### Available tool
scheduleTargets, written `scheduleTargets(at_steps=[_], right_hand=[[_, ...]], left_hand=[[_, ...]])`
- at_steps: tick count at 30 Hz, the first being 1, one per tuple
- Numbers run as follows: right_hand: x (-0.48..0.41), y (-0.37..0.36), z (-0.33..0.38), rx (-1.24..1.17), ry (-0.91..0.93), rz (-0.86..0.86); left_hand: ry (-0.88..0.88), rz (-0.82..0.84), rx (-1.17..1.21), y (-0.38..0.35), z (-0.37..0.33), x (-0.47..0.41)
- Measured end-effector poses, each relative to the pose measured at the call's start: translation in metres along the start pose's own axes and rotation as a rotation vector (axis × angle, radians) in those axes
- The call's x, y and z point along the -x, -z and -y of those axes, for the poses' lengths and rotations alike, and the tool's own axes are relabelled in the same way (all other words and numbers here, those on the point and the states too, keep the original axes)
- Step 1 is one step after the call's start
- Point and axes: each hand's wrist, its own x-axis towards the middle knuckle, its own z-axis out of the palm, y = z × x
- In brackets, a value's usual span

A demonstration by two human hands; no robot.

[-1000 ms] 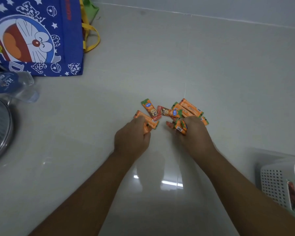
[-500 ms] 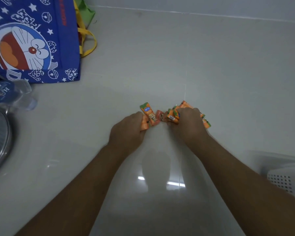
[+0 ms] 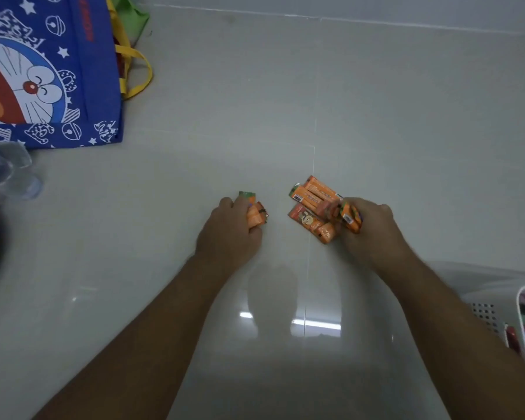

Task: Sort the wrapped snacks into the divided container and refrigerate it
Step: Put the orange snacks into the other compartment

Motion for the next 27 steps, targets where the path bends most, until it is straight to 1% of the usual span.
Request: scheduleTargets(at_steps=[2, 4, 6, 8, 11, 13, 15, 17, 20, 22, 24, 27], right_hand=[[0.008, -0.004, -0.002, 0.065, 0.024, 0.045], [0.014, -0.005, -0.007, 0.079, 0.013, 0.018], [0.02, -0.005, -0.009, 0.086, 0.009, -0.016], [0.024, -0.005, -0.012, 0.017, -0.029, -0.061], [0.026, -0.004, -0.014, -0.103, -0.131, -0.184], [0.024, -0.002, -0.014, -0.161, -0.215, -0.225], [0.018, 0.002, -0.013, -0.259, -0.288, -0.239], [0.009, 0.007, -0.009, -0.338, -0.315, -0.236], [-0.007, 0.011, 0.0, -0.438, -0.292, -0.207], [-0.017, 0.011, 0.003, -0.454, -0.259, -0.194], [-0.026, 0.01, 0.004, -0.412, -0.235, -0.184], [-0.035, 0.007, 0.002, -0.356, -0.228, -0.183]], left_hand=[[0.033, -0.055, 0.039, -0.003, -0.006, 0.009], [0.057, -0.071, 0.134, -0.004, -0.007, 0.012], [0.103, -0.048, 0.211, -0.004, -0.007, 0.014], [0.129, -0.024, 0.173, -0.006, -0.008, 0.019], [0.113, -0.014, 0.03, -0.01, -0.008, 0.027], [0.109, -0.032, 0.067, -0.012, -0.01, 0.032], [0.082, -0.075, 0.107, -0.012, -0.018, 0.033], [-0.005, -0.114, 0.141, -0.011, -0.032, 0.03], [-0.172, -0.144, 0.164, -0.01, -0.057, 0.022], [-0.278, -0.127, 0.139, -0.013, -0.067, 0.011], [-0.285, -0.063, 0.128, -0.018, -0.07, 0.002], [-0.197, 0.017, 0.148, -0.025, -0.064, -0.003]])
